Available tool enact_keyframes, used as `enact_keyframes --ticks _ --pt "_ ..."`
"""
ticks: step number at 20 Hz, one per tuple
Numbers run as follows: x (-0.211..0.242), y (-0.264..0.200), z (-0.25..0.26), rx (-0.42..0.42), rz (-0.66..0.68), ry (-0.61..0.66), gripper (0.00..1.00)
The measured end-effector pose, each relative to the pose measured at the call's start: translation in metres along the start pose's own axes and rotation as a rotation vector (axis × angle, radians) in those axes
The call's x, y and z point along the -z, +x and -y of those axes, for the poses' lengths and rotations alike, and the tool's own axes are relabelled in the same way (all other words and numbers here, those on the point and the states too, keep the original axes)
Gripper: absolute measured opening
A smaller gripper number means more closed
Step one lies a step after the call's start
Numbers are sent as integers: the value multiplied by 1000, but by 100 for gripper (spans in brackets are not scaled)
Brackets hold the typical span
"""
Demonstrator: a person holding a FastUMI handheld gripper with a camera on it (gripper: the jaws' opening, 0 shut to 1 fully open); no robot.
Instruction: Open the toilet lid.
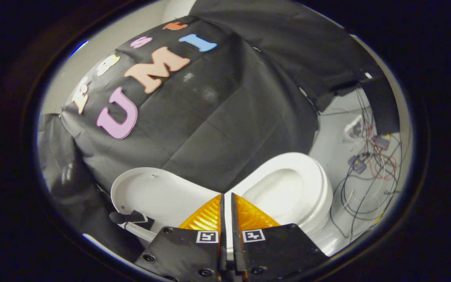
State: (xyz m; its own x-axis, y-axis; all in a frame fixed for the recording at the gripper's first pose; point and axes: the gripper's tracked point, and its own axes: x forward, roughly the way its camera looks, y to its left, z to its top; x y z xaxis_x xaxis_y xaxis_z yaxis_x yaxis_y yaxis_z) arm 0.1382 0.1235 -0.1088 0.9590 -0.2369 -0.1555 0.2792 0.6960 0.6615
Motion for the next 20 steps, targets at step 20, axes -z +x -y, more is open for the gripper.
enact_keyframes --ticks 20 --pt "6 33 -304 -221 33 -784 11"
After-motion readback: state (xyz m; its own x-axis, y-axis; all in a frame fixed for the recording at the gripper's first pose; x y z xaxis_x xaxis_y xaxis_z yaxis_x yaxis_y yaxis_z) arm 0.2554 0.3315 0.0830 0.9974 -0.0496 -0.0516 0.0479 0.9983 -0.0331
